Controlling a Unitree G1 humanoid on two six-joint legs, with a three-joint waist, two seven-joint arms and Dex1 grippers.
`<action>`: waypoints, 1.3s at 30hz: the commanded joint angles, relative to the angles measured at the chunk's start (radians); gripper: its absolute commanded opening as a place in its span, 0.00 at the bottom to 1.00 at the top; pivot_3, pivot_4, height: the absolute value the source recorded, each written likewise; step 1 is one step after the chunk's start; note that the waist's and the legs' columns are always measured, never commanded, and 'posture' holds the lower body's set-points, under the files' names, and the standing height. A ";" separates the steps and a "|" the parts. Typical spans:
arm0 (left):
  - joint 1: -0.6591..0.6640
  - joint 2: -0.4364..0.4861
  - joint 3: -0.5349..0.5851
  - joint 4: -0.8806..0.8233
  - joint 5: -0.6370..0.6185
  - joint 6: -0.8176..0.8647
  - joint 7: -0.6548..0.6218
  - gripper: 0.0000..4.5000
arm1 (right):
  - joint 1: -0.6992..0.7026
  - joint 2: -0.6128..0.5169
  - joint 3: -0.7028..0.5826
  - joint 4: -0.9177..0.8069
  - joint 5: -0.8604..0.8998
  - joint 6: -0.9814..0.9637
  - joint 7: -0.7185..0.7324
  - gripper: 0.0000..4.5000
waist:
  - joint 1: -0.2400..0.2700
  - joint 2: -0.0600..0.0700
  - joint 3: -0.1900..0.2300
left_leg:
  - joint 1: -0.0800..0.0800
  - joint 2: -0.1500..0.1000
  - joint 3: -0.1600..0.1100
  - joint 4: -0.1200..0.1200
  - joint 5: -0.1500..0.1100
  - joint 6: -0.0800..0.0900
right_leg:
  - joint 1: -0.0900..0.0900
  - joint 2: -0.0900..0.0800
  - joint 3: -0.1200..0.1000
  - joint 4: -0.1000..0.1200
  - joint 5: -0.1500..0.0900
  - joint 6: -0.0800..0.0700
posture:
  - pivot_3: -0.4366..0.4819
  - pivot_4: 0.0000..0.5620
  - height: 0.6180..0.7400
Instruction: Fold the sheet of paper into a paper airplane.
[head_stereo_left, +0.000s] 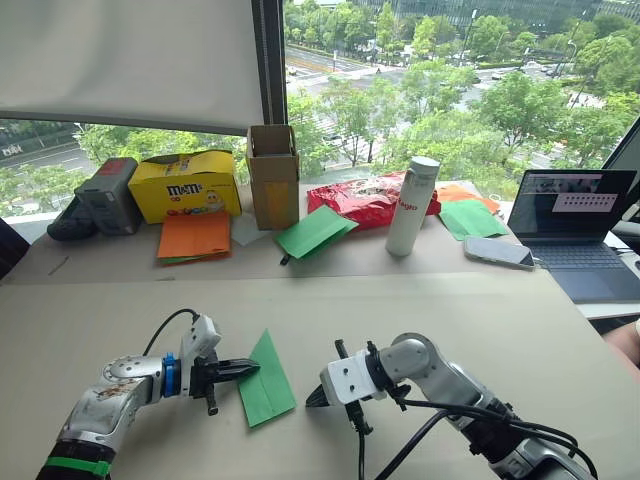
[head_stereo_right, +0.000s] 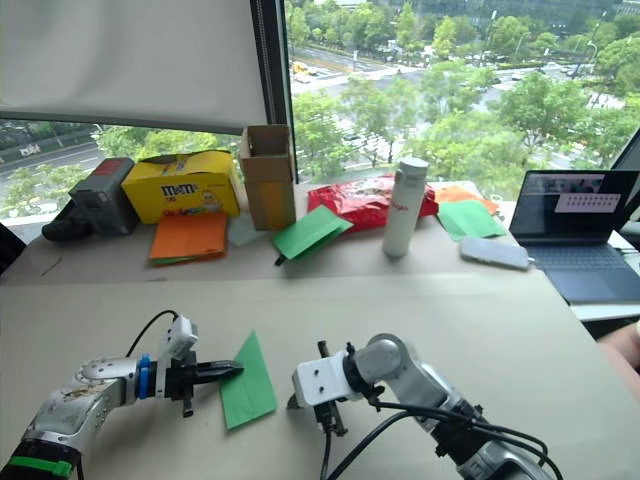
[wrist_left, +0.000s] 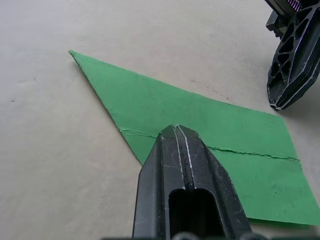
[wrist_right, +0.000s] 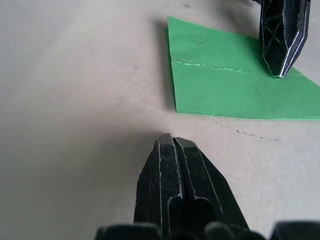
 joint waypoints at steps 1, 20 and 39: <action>-0.011 -0.014 -0.011 0.021 0.013 -0.019 -0.009 0.00 | -0.045 0.063 -0.027 0.071 0.025 0.009 -0.041 0.01 | -0.001 0.000 0.000 | 0.000 0.000 0.000 0.000 0.000 0.000 | 0.000 0.001 0.000 0.000 0.000 0.000 | 0.48 0.27 0.99; -0.056 -0.019 -0.043 0.047 0.036 -0.002 -0.049 0.00 | 0.092 0.009 0.062 -0.017 0.071 0.057 0.103 0.01 | -0.002 0.000 0.000 | -0.001 0.001 0.000 0.000 0.000 0.001 | 0.001 0.002 0.000 0.001 -0.001 0.001 | 0.48 0.27 0.99; -0.066 -0.035 -0.039 0.050 0.043 -0.004 -0.039 0.00 | 0.002 0.103 0.075 0.069 0.020 0.066 -0.016 0.01 | -0.004 0.000 0.000 | -0.001 0.001 0.000 0.001 0.000 0.001 | 0.001 0.003 0.000 0.002 -0.001 0.001 | 0.48 0.27 0.99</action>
